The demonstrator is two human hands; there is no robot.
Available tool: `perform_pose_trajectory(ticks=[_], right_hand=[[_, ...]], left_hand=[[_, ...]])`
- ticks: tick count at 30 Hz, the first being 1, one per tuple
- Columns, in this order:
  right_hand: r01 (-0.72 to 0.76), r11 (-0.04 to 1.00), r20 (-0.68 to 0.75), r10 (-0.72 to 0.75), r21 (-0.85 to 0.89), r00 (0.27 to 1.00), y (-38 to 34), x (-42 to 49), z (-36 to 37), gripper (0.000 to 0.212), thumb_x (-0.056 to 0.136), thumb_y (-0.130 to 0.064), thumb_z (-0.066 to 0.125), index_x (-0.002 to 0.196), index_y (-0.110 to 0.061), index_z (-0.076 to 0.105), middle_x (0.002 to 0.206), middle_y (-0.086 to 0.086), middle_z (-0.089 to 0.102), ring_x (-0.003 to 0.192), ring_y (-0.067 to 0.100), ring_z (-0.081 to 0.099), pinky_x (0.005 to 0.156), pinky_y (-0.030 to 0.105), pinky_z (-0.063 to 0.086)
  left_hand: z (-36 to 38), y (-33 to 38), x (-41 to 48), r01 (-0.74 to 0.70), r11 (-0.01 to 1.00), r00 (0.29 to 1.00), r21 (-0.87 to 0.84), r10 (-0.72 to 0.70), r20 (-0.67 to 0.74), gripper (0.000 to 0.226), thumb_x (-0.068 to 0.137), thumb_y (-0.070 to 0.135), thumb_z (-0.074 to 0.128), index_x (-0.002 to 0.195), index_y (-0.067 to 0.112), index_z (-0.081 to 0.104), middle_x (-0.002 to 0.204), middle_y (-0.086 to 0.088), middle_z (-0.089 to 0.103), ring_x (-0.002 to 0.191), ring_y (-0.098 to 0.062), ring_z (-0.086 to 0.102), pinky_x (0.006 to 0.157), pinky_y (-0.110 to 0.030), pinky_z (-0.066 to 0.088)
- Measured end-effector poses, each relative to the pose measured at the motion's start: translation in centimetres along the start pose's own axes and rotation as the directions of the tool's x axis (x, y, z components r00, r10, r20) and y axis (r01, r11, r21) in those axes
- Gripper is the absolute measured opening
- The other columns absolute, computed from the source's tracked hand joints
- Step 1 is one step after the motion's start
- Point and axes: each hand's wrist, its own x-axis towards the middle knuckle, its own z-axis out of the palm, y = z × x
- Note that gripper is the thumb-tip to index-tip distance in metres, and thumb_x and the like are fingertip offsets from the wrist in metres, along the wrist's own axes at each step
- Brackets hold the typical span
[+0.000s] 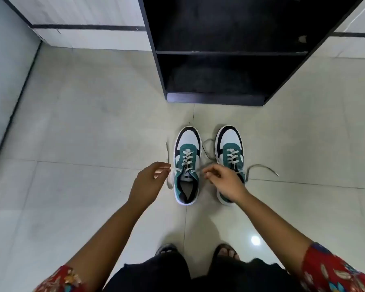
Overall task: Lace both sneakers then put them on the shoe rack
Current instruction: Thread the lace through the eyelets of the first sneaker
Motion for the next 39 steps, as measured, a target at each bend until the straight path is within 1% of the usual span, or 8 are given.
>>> perform_pose_trajectory(ticks=[3,8,14,19,25,31,34,39], right_hand=[[0.099,0.986,-0.019,-0.102,-0.133,0.995,1.3,2.0,1.5,0.016,0.092,-0.02,0.052,0.1,-0.018,0.065,0.1,-0.001,0.07,0.09,0.014,0.063,0.077,0.024,0.048],[0.227,0.919,-0.108,-0.274,-0.322,0.955,2.3,3.8,2.8,0.026,0.088,-0.011,0.051,0.112,-0.013,0.06,0.11,0.004,0.065,0.093,0.018,0.062,0.087,0.031,0.049],[0.14,0.956,-0.072,-0.164,-0.259,0.984,3.1,4.9,4.9,0.044,0.086,-0.014,0.051,0.129,-0.019,0.045,0.134,0.008,0.048,0.119,0.026,0.051,0.103,0.042,0.042],[0.138,0.941,-0.083,-0.172,-0.308,0.982,2.4,5.0,5.8,0.045,0.087,-0.014,0.051,0.131,-0.016,0.041,0.137,0.008,0.041,0.115,0.024,0.052,0.095,0.026,0.038],[0.202,0.871,-0.14,-0.292,-0.447,0.946,3.3,4.8,4.2,0.016,0.086,-0.023,0.056,0.1,-0.02,0.062,0.099,0.0,0.069,0.092,0.019,0.063,0.077,0.036,0.053],[0.3,0.816,-0.03,-0.361,-0.495,0.932,2.9,5.0,3.2,0.019,0.083,-0.026,0.057,0.099,-0.017,0.061,0.072,-0.009,0.058,0.08,0.017,0.057,0.077,0.03,0.043],[0.342,0.827,0.043,-0.362,-0.446,0.931,2.4,5.3,2.6,0.026,0.084,-0.037,0.06,0.103,-0.02,0.062,0.08,-0.006,0.065,0.076,0.012,0.057,0.072,0.027,0.041],[0.34,0.837,-0.066,-0.405,-0.429,0.912,2.4,5.4,2.9,0.014,0.081,-0.034,0.066,0.087,-0.022,0.072,0.084,-0.006,0.072,0.079,0.011,0.061,0.068,0.027,0.046]], left_hand=[[1.7,-2.2,2.2,-0.038,0.999,0.999,-0.009,0.038,0.003,0.016,0.091,0.029,0.051,0.101,0.031,0.064,0.102,0.011,0.068,0.094,-0.007,0.061,0.08,-0.02,0.045],[3.2,-4.3,4.5,-0.113,0.993,0.994,-0.017,0.113,-0.003,0.031,0.091,0.01,0.044,0.111,0.024,0.062,0.112,0.01,0.063,0.098,-0.009,0.058,0.079,-0.014,0.041],[4.6,-6.2,5.7,-0.105,0.993,0.992,0.051,0.1,0.082,0.044,0.09,0.006,0.042,0.127,0.027,0.049,0.135,0.002,0.053,0.116,-0.014,0.05,0.094,-0.03,0.041],[5.1,-6.8,5.0,-0.126,0.988,0.985,0.093,0.113,0.132,0.041,0.093,0.02,0.047,0.134,0.025,0.043,0.138,0.002,0.05,0.119,-0.016,0.05,0.088,-0.023,0.035],[5.4,-7.0,4.4,-0.151,0.973,0.988,0.175,0.156,-0.014,0.024,0.092,0.028,0.051,0.114,0.021,0.059,0.118,0.008,0.062,0.105,-0.015,0.06,0.08,-0.025,0.039],[4.7,-6.4,5.4,-0.214,0.953,0.973,0.214,0.227,-0.04,0.017,0.086,0.032,0.051,0.101,0.027,0.058,0.096,0.003,0.071,0.09,-0.017,0.064,0.079,-0.028,0.044],[4.4,-5.3,5.5,-0.31,0.923,0.946,0.228,0.322,-0.019,0.027,0.084,0.036,0.053,0.107,0.03,0.067,0.087,0.003,0.071,0.084,-0.015,0.062,0.084,-0.032,0.042],[4.3,-5.2,5.5,-0.37,0.853,0.901,0.367,0.426,-0.082,0.015,0.084,0.029,0.063,0.093,0.027,0.075,0.078,0.008,0.063,0.068,-0.011,0.051,0.078,-0.033,0.039]])
